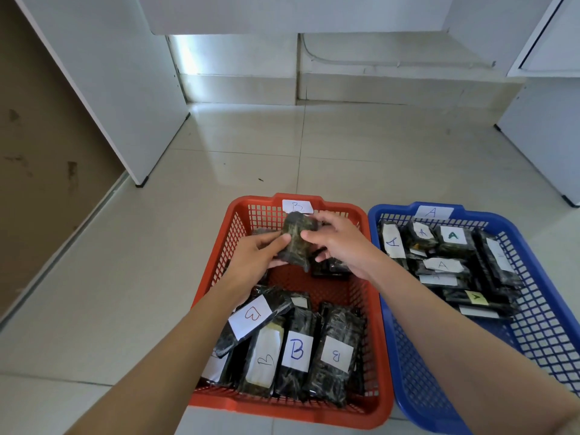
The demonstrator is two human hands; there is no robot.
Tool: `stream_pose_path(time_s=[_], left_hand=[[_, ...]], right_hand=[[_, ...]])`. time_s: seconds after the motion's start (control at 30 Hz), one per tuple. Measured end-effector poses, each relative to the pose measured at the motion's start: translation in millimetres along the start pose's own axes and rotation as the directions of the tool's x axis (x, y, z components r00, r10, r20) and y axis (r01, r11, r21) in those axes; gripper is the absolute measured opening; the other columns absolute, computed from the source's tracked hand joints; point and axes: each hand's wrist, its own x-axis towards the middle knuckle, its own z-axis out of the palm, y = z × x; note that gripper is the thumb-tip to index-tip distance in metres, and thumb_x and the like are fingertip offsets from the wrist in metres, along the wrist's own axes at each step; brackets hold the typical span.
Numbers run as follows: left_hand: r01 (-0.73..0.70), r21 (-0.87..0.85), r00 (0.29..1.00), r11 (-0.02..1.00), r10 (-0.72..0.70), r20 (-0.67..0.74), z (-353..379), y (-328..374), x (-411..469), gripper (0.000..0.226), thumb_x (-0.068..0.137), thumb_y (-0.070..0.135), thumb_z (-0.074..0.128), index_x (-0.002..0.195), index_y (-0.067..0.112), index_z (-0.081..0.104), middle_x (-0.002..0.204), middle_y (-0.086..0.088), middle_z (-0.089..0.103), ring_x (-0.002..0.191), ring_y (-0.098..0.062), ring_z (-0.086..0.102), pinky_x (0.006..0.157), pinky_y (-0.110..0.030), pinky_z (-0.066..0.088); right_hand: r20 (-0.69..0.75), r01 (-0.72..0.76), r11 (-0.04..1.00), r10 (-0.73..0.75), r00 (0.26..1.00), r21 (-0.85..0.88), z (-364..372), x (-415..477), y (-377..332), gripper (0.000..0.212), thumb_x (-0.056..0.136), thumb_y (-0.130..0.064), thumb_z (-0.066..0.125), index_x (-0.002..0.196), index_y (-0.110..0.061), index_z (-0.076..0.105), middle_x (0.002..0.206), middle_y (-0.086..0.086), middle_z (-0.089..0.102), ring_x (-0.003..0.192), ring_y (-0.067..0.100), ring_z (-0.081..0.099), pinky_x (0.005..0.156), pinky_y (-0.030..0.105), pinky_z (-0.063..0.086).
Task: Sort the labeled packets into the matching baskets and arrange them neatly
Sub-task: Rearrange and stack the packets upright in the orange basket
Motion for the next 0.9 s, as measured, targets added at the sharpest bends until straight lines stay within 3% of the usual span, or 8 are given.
stream_pose_path(time_s=[0.07,0.2,0.27,0.47,0.57,0.67,0.8,0.9], left_hand=[[-0.022,0.121,0.999,0.992,0.018,0.035,-6,1,0,0.025,0.092,0.014,0.057,0.114,0.007,0.067,0.099,-0.003,0.073,0.092,-0.018,0.069,0.080,-0.024,0.056],[-0.105,0.489,0.972,0.866,0.193,-0.133,-20,5,6,0.023,0.088,0.022,0.064,0.110,0.017,0.070,0.097,0.005,0.071,0.087,-0.007,0.064,0.082,-0.023,0.052],[-0.102,0.555,0.958,0.826,0.231,-0.169,-21,3,8,0.024,0.088,0.022,0.064,0.111,0.018,0.068,0.098,0.006,0.070,0.084,-0.002,0.061,0.077,-0.016,0.046],[-0.220,0.733,0.960,0.644,0.276,0.045,8,-15,24,0.045,0.090,0.027,0.061,0.134,0.021,0.052,0.136,0.000,0.046,0.121,-0.016,0.047,0.103,-0.031,0.039],[-0.233,0.799,0.962,0.554,0.252,0.106,28,-19,33,0.048,0.094,0.032,0.054,0.140,0.022,0.043,0.149,0.000,0.030,0.138,-0.024,0.024,0.113,-0.039,0.024],[-0.180,0.835,0.977,0.520,0.193,0.090,39,-20,39,0.047,0.096,0.032,0.049,0.141,0.019,0.041,0.152,-0.001,0.026,0.139,-0.026,0.017,0.113,-0.041,0.020],[-0.175,0.853,0.977,0.491,0.195,0.088,40,-22,41,0.046,0.097,0.030,0.048,0.140,0.017,0.043,0.151,-0.001,0.026,0.139,-0.025,0.018,0.113,-0.039,0.021],[-0.173,0.852,0.979,0.494,0.183,0.092,37,-23,42,0.046,0.096,0.029,0.049,0.140,0.017,0.044,0.152,0.000,0.026,0.139,-0.025,0.018,0.113,-0.039,0.021]], right_hand=[[-0.017,0.014,1.000,-0.014,1.000,-0.005,-6,-4,0,0.034,0.086,-0.014,0.068,0.118,-0.016,0.056,0.101,0.005,0.067,0.084,0.016,0.063,0.056,0.024,0.048],[-0.375,0.137,0.990,-0.121,0.919,0.017,-23,-4,-2,0.033,0.082,-0.002,0.068,0.106,-0.013,0.049,0.103,0.003,0.061,0.083,0.016,0.061,0.055,0.020,0.049],[-0.456,0.190,0.962,-0.261,0.851,-0.197,-30,-7,3,0.033,0.081,0.001,0.064,0.101,-0.012,0.042,0.094,0.002,0.056,0.071,0.012,0.055,0.053,0.015,0.045],[-0.177,0.254,0.640,-0.530,0.829,-0.726,-34,-13,26,0.045,0.082,0.001,0.062,0.124,-0.012,0.055,0.114,0.009,0.047,0.095,0.022,0.054,0.084,0.020,0.042],[0.006,0.249,0.383,-0.535,0.845,-0.889,-33,-15,39,0.050,0.085,-0.001,0.060,0.133,-0.009,0.053,0.115,0.012,0.047,0.104,0.025,0.052,0.092,0.033,0.049],[0.053,0.199,0.285,-0.450,0.892,-0.938,-33,-15,44,0.050,0.089,-0.006,0.057,0.138,-0.007,0.046,0.125,0.014,0.045,0.120,0.028,0.043,0.094,0.035,0.049],[0.089,0.154,0.156,-0.364,0.927,-0.976,-27,-12,44,0.056,0.099,-0.029,0.040,0.145,0.002,0.028,0.148,0.017,0.032,0.141,0.028,0.023,0.115,0.035,0.023],[0.059,0.079,0.063,-0.272,0.961,-0.995,-26,-16,44,0.056,0.102,-0.023,0.030,0.149,-0.002,0.010,0.158,0.012,0.013,0.147,0.022,0.007,0.117,0.045,-0.005]])
